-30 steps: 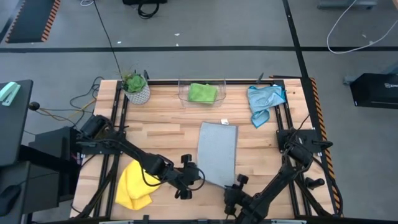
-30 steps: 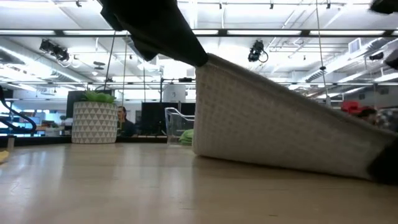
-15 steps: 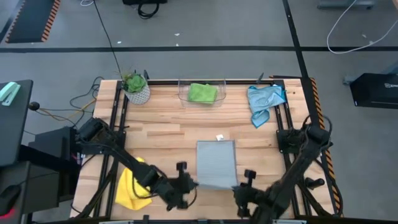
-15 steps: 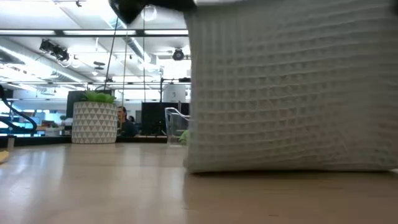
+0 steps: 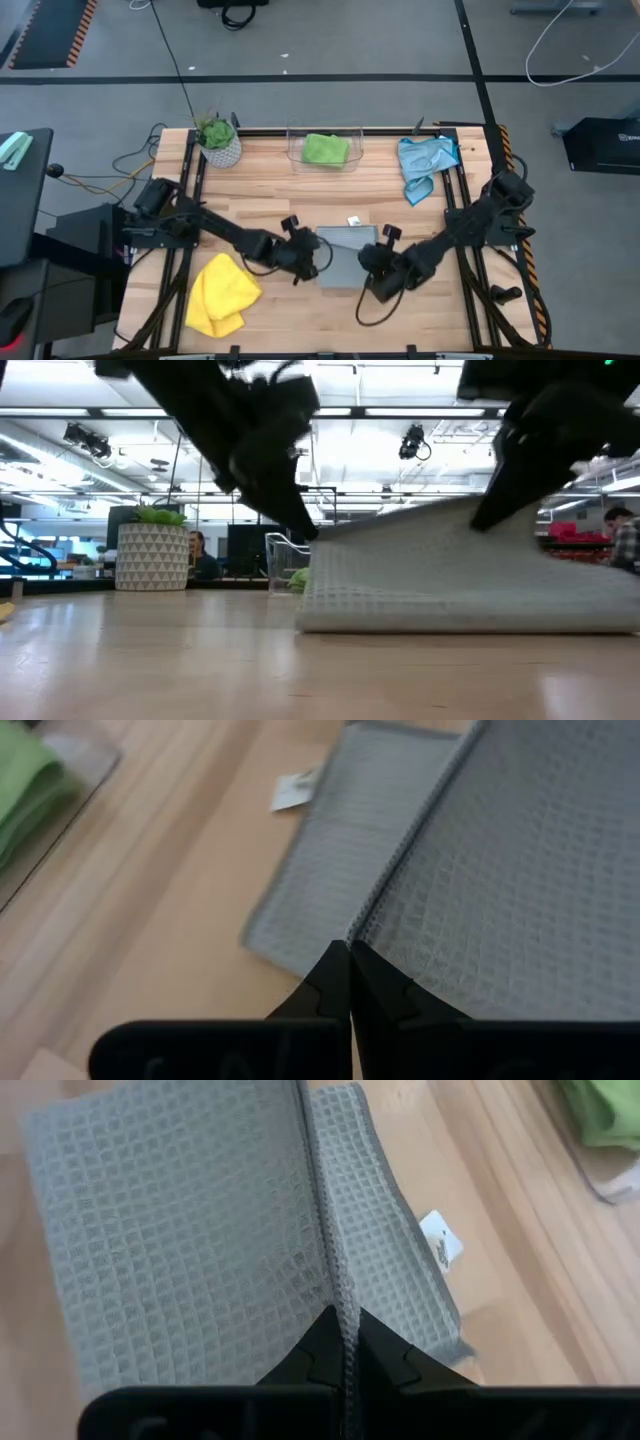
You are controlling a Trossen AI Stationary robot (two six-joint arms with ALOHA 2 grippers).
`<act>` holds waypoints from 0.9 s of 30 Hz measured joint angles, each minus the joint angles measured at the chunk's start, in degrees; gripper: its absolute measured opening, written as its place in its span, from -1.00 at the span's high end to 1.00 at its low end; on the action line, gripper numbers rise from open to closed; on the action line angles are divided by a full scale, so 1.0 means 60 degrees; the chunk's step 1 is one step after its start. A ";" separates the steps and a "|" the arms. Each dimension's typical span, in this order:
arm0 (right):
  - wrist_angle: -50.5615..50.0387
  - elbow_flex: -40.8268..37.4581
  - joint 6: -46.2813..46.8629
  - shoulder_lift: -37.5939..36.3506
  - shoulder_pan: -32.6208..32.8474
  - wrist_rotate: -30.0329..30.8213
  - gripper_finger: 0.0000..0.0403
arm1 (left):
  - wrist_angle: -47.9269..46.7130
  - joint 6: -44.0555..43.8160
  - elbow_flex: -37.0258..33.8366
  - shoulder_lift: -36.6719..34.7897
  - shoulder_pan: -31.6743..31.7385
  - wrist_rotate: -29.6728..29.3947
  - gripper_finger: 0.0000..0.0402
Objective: Fold microfiber towels
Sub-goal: Fold the gray microfiber cloth
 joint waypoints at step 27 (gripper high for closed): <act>0.2894 -0.2300 -0.2029 -0.0861 -0.2229 -0.0921 0.23 | 0.1983 0.1016 -0.1594 -0.0400 0.1581 0.1056 0.02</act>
